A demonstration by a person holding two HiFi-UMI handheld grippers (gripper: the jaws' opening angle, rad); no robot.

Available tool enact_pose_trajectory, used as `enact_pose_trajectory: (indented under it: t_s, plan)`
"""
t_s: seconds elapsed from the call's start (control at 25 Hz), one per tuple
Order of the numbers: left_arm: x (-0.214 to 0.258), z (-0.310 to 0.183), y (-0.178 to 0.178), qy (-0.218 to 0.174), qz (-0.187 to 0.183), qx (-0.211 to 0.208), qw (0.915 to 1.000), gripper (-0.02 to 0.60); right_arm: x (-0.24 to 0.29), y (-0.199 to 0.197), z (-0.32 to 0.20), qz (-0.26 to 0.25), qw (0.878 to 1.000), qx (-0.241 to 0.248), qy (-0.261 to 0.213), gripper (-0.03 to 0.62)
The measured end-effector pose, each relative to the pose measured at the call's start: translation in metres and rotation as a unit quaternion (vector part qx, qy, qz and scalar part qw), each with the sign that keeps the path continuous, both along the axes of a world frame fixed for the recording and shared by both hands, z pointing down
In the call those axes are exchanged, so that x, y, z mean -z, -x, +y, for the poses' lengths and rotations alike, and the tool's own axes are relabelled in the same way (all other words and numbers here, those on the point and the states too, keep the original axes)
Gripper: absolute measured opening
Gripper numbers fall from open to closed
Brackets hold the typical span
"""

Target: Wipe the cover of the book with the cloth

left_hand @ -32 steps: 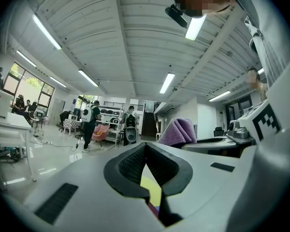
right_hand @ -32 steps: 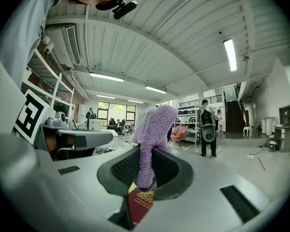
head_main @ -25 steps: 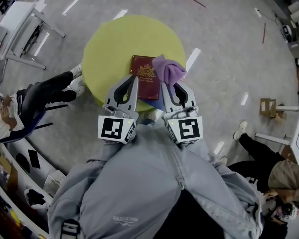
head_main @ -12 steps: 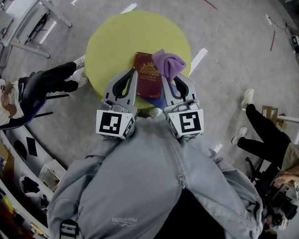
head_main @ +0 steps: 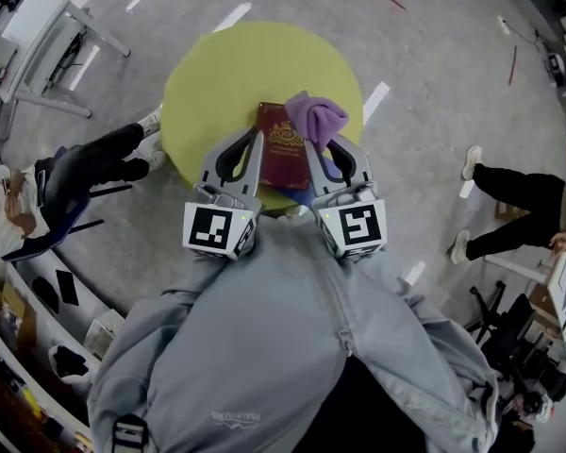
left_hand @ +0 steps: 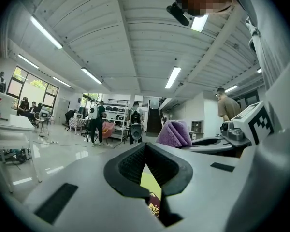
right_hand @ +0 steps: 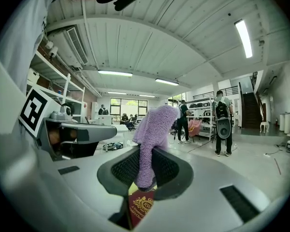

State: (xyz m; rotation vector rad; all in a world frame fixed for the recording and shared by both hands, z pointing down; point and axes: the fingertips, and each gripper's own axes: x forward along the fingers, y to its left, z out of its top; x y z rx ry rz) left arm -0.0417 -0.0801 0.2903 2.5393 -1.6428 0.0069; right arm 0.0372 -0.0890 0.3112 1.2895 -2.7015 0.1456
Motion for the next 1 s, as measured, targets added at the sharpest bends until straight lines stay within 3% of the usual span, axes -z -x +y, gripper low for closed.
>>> enact_pose_trajectory:
  t_s: [1.0]
  plan:
    - [-0.098,-0.023,0.017,0.073,-0.009,-0.017,0.9971,0.018,-0.099,0.034,-0.053,0.068,0.994,0.058,0.063,0.072]
